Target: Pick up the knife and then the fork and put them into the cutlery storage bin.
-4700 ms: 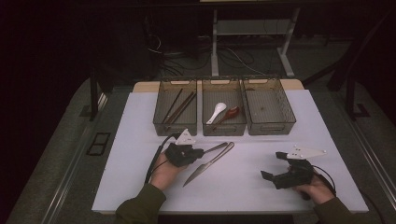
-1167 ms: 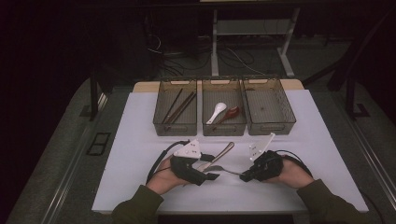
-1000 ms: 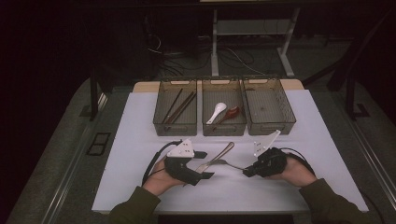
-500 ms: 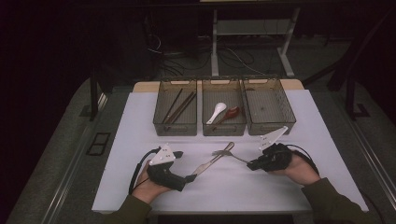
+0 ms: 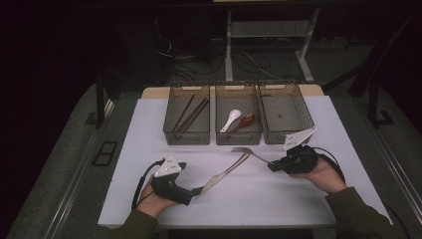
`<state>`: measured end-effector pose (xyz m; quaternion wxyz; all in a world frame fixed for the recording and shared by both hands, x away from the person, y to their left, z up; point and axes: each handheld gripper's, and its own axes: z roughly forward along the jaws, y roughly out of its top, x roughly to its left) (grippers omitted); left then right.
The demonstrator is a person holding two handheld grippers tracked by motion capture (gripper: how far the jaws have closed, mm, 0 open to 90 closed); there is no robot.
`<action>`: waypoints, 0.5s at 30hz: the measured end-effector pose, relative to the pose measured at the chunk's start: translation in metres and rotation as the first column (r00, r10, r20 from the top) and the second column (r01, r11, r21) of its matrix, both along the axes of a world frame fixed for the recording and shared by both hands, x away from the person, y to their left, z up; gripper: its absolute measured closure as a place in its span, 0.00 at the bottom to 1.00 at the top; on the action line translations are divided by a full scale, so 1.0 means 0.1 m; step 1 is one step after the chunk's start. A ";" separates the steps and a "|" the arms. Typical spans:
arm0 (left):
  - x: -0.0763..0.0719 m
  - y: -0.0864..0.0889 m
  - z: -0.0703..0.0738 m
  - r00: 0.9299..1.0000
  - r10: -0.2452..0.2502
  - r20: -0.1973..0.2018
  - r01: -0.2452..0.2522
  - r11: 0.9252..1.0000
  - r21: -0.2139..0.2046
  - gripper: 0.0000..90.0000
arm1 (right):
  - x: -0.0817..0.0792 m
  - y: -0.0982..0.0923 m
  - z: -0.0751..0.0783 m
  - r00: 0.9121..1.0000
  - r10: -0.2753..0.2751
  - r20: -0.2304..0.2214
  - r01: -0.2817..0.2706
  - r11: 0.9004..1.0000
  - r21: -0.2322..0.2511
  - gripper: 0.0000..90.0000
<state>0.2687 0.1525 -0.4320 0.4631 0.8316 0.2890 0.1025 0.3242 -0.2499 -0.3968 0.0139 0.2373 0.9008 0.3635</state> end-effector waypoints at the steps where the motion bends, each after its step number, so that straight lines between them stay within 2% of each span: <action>1: 0.00 0.00 0.00 1.000 0.000 0.000 0.000 1.000 0.002 0.00 | 0.01 -0.01 0.02 1.000 -0.008 0.003 0.008 1.000 0.004 0.96; 11: 0.01 0.00 0.00 1.000 0.013 0.006 -0.013 1.000 0.011 0.00 | 0.15 -0.17 0.19 0.996 -0.087 0.035 0.086 0.996 0.037 0.96; 14: 0.01 0.01 0.00 1.000 0.012 0.003 -0.012 1.000 0.010 0.00 | 0.22 -0.24 0.25 0.992 -0.118 0.038 0.116 0.992 0.050 0.96; 15: 0.01 0.00 0.00 1.000 0.007 0.003 -0.007 1.000 0.011 0.00 | 0.26 -0.29 0.29 0.989 -0.145 0.039 0.143 0.988 0.051 0.96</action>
